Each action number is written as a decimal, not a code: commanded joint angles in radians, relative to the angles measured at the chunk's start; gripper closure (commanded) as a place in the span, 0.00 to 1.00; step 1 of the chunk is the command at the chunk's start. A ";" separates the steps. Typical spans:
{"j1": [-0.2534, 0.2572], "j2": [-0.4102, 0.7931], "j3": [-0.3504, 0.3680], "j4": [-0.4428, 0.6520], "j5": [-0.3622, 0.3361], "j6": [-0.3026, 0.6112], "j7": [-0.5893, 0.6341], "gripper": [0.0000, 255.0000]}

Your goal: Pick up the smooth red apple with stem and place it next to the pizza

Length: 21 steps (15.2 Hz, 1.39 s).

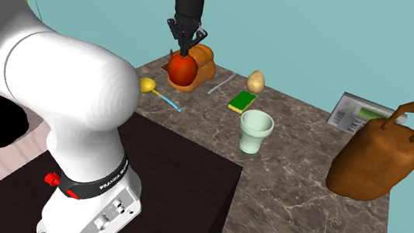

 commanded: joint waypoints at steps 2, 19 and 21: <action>0.036 0.072 0.045 0.061 0.026 0.018 0.061 1.00; 0.180 0.547 0.219 0.598 -0.017 -0.007 0.407 1.00; 0.199 0.610 0.228 0.682 -0.035 -0.025 0.445 1.00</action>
